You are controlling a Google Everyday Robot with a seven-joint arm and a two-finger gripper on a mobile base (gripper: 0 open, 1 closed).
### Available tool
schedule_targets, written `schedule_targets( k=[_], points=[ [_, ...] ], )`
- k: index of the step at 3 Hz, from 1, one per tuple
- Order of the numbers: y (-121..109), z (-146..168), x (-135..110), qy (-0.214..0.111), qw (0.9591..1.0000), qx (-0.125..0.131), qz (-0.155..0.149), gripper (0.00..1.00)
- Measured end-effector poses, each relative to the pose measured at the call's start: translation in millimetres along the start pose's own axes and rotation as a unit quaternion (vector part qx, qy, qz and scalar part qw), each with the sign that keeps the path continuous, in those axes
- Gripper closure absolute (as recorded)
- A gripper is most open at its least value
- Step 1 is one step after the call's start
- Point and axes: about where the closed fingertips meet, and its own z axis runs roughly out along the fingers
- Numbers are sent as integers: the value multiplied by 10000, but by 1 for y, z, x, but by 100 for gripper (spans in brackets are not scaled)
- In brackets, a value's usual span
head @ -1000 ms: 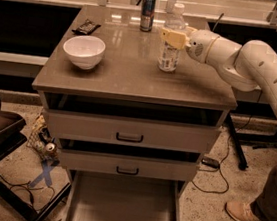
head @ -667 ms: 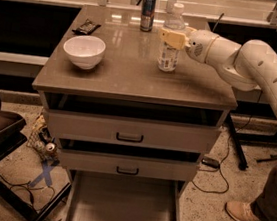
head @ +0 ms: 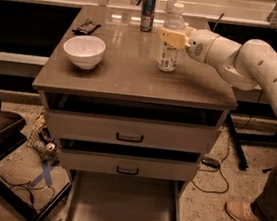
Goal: Pick blue plastic bottle from bottom drawer and place on counter
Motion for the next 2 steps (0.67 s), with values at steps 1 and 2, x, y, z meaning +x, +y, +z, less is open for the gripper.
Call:
schedule_targets(
  k=[1,2],
  points=[
    [1,1,0,0,10000,-10,1,7],
    [2,3,0,1,10000,-25,3,0]
  ],
)
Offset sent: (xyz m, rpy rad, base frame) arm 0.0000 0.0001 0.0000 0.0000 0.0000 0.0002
